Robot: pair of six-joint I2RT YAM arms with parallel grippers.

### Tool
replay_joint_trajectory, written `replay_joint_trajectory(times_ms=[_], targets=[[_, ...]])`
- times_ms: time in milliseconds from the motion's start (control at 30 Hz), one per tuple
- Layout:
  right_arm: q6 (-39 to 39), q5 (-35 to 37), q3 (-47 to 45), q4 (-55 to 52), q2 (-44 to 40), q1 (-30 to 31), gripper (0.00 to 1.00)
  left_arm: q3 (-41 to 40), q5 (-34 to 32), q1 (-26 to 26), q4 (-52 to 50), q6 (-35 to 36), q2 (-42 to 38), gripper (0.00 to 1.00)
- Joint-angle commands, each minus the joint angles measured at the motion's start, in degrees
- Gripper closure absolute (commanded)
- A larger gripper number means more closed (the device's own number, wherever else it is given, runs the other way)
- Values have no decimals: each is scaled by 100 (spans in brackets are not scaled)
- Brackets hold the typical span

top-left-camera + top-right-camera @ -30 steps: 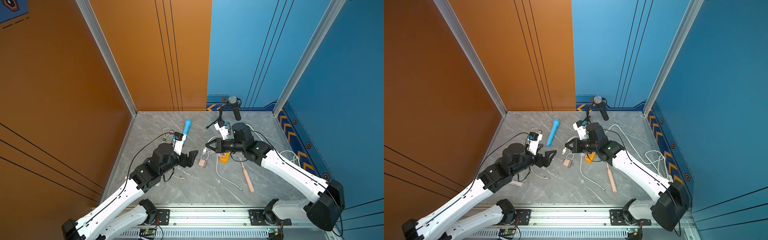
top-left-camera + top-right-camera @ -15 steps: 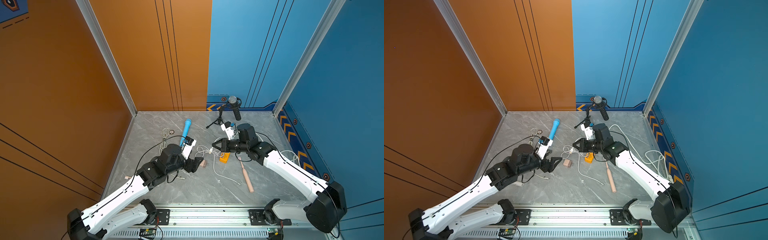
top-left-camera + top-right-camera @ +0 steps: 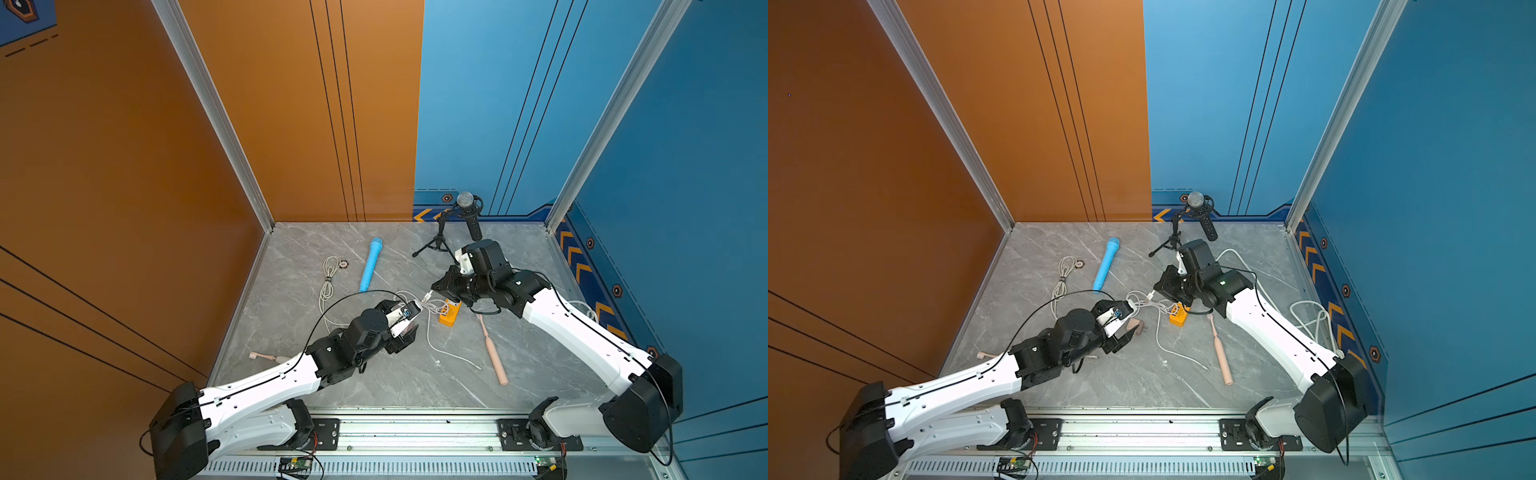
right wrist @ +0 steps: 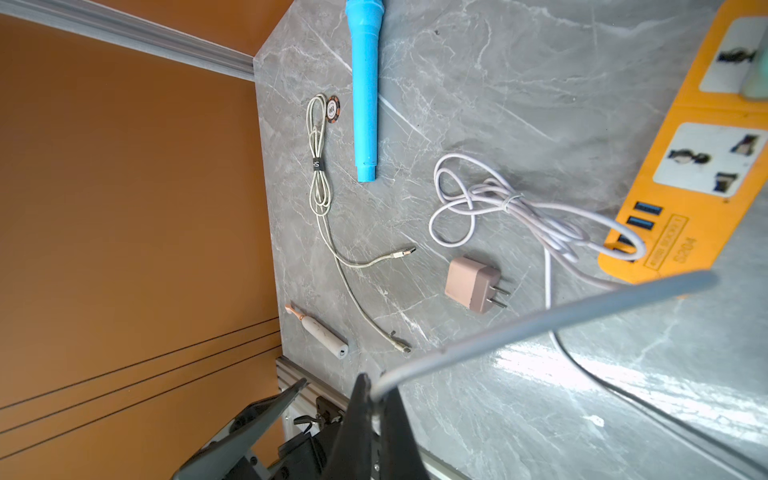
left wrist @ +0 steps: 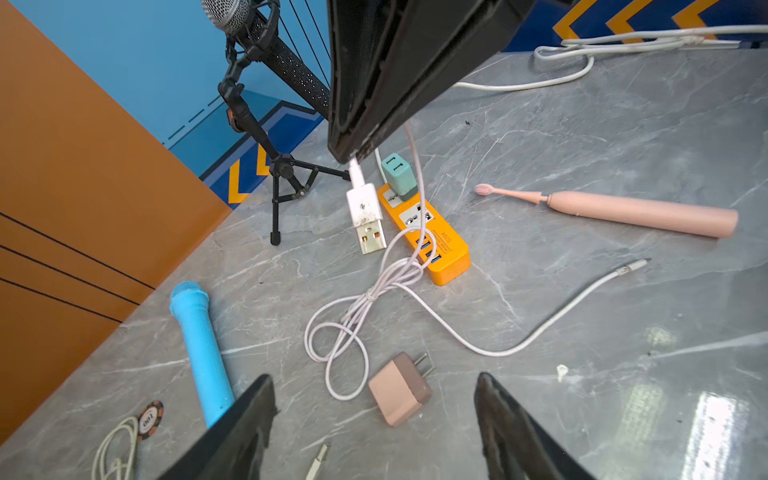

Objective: Charge the electric toothbrush
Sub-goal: Pick up the charging cable from the center of the board.

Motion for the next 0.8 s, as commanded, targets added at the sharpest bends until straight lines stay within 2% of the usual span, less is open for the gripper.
replay_joint_trajectory(times_ms=[0, 300, 400, 633, 767], targets=[[735, 176, 185, -440, 74, 81, 100, 41, -118, -46, 730, 739, 169, 26], [1311, 126, 292, -459, 78, 207, 100, 336, 222, 66, 1295, 1078, 939, 43], [1368, 120, 264, -463, 74, 208, 100, 373, 370, 137, 1414, 991, 957, 46], [1419, 42, 240, -419, 95, 212, 100, 413, 451, 231, 1471, 936, 966, 61], [1428, 19, 217, -406, 76, 216, 100, 410, 511, 301, 1466, 957, 979, 67]])
